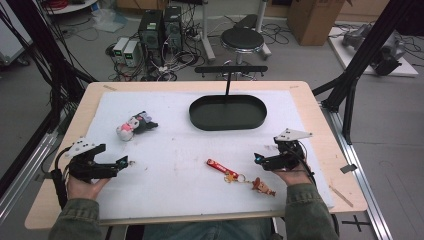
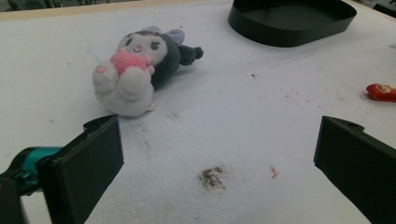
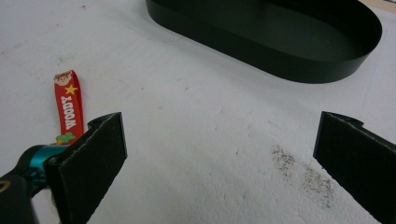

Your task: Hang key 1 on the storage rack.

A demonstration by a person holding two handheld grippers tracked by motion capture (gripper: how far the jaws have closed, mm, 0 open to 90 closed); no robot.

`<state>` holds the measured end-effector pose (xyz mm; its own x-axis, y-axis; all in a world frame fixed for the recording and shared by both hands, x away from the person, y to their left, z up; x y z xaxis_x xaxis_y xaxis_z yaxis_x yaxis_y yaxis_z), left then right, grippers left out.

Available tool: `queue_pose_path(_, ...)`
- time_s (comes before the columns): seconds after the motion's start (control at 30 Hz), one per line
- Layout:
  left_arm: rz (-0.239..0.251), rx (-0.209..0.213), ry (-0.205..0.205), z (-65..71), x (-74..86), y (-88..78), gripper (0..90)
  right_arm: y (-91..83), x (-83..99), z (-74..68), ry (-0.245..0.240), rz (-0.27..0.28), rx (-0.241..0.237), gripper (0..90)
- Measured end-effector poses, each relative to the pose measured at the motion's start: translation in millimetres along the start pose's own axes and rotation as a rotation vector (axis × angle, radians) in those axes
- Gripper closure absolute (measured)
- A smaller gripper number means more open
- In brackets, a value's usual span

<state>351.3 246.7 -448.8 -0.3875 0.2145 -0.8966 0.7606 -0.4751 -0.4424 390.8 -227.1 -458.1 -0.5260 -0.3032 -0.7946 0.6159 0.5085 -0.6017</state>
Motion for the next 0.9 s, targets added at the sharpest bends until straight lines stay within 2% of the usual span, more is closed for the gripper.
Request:
queue_pose_path(0.17,-0.004,-0.002,0.0,0.7,0.6,0.2,1.7,2.7,-3.9,-4.4,-0.005,-0.019,-0.011,1.9)
queue_pose_path(0.27,-0.008,0.001,0.001,0.5,1.5,0.6,1.7,7.2,-5.8,-11.5,-0.032,-0.048,-0.026,1.9)
queue_pose_path(0.3,-0.009,0.001,0.0,0.7,1.6,0.9,1.8,10.3,-6.7,-17.4,-0.039,-0.069,-0.039,1.9)
queue_pose_path(0.4,-0.009,0.001,0.001,0.8,1.6,0.7,1.7,14.5,-8.3,-22.1,-0.057,-0.08,-0.049,1.9)
queue_pose_path(0.43,-0.01,0.001,0.0,0.8,1.7,0.7,1.7,18.9,-10.4,-28.1,-0.069,-0.093,-0.06,1.9)
queue_pose_path(0.53,-0.012,0.003,-0.001,1.0,1.9,0.6,1.8,23.7,-12.1,-33.6,-0.088,-0.111,-0.066,1.9)
queue_pose_path(0.67,-0.009,0.003,-0.004,0.8,1.9,0.3,1.7,34.0,-16.2,-49.0,-0.117,-0.138,-0.09,1.9)
queue_pose_path(0.9,-0.012,0.005,-0.002,1.0,2.1,0.6,1.8,48.1,-18.8,-67.3,-0.174,-0.179,-0.113,1.9)
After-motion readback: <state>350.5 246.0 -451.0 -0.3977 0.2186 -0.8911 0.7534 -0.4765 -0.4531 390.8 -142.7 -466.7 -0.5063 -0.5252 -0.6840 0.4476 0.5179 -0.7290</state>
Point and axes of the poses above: each handheld gripper's, and its own axes: y roughly forward along the jaws, x roughly out of its underside, z roughly to its right, the point moved 9 cm from there along y, roughly forward along the jaws, and after that the axes turned 6 degrees about y, right-handed, at the moved point
